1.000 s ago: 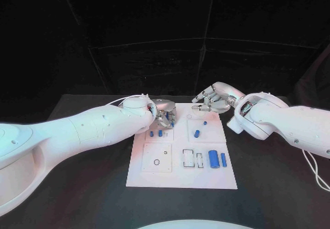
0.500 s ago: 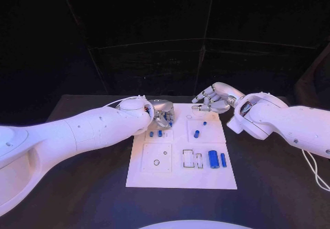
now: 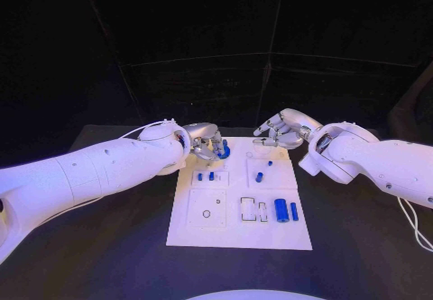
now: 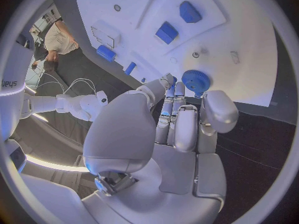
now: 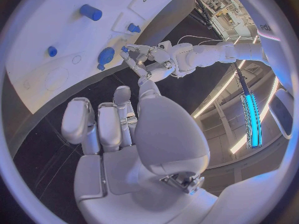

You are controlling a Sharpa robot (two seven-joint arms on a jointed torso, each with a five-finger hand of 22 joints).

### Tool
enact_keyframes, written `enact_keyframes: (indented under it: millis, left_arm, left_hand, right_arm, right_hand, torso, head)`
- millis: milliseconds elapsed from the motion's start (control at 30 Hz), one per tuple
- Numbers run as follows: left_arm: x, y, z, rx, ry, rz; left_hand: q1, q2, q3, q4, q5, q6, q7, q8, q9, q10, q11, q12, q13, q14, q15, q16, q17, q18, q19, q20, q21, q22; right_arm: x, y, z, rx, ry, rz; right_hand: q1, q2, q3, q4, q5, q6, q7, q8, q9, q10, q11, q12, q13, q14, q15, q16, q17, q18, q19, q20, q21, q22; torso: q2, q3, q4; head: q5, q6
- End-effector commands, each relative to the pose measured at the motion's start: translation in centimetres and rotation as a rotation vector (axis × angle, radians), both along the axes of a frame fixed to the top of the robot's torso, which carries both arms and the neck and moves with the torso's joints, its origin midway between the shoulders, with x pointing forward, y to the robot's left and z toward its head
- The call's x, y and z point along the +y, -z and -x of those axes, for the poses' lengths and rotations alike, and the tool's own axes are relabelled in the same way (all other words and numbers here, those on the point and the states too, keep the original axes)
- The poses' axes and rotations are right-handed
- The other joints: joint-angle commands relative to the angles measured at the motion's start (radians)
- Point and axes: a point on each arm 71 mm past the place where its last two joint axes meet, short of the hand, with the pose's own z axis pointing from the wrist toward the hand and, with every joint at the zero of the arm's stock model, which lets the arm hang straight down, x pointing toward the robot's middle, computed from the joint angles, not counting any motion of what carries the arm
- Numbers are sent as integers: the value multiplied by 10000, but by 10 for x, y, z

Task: Assemble the parts on the task board

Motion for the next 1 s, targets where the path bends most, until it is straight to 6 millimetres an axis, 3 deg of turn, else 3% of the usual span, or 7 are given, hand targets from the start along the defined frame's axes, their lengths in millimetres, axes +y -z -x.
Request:
enact_keyframes:
  millis: [33, 100, 267, 500, 1000]
  left_arm:
    - [8, -2, -1, 339, -274, 294]
    - [14, -1, -3, 451, -403, 204]
    - [25, 4, -4, 716, -564, -10]
    - [32, 14, -3, 1083, -650, -378]
    - [31, 27, 0, 1423, -575, -642]
  left_hand:
    - [-77, -76, 53, 15, -43, 32, 21, -63, -10, 33, 27, -37, 11, 299, 3, 23, -6, -112, 63, 25, 43, 8]
    - [-97, -91, 50, 17, -44, 34, 20, -72, -12, 38, 29, -52, 11, 297, 5, 20, -17, -114, 65, 27, 52, 18]
    - [-118, -103, 47, 20, -44, 37, 20, -81, -13, 43, 31, -69, 11, 293, 7, 13, -37, -115, 65, 29, 57, 26]
    - [-142, -120, 41, 24, -44, 40, 17, -91, -14, 52, 30, -85, 13, 291, 9, 12, -44, -118, 67, 32, 70, 41]
    - [-148, -122, 43, 23, -45, 51, 9, -94, -13, 68, 24, -92, 16, 288, 8, 9, -53, -117, 64, 33, 64, 37]
  right_arm:
    - [0, -1, 0, -85, -51, -7]
    - [0, -1, -1, -83, -49, -5]
    - [1, -1, -1, -79, -64, -5]
    - [1, -1, -1, -82, -74, 1]
    - [2, -1, -1, -99, -98, -3]
  right_hand:
    - [-10, 78, -32, -14, 58, 19, 18, 32, 16, -12, -13, 38, 11, 202, -95, -35, 4, 82, -28, 8, -65, -4]
    - [-10, 78, -32, -14, 58, 19, 18, 32, 16, -12, -13, 38, 11, 202, -95, -35, 4, 82, -28, 8, -65, -4]
    - [-10, 78, -32, -14, 58, 19, 18, 32, 16, -12, -13, 38, 11, 202, -95, -35, 4, 82, -28, 8, -65, -4]
    - [-10, 78, -32, -14, 58, 19, 18, 32, 16, -12, -13, 38, 11, 202, -95, -35, 4, 82, -28, 8, -65, -4]
    - [-10, 78, -32, -14, 58, 19, 18, 32, 16, -12, -13, 38, 11, 202, -95, -35, 4, 82, -28, 8, -65, -4]
  torso:
    - [4, 9, 14]
    - [6, 15, 8]
    - [26, -10, -12]
    - [27, 9, -31]
    - [21, 8, -26]
  head:
    - [28, 0]
    - [51, 2]
    - [56, -5]
    - [67, -14]
    - [47, -48]
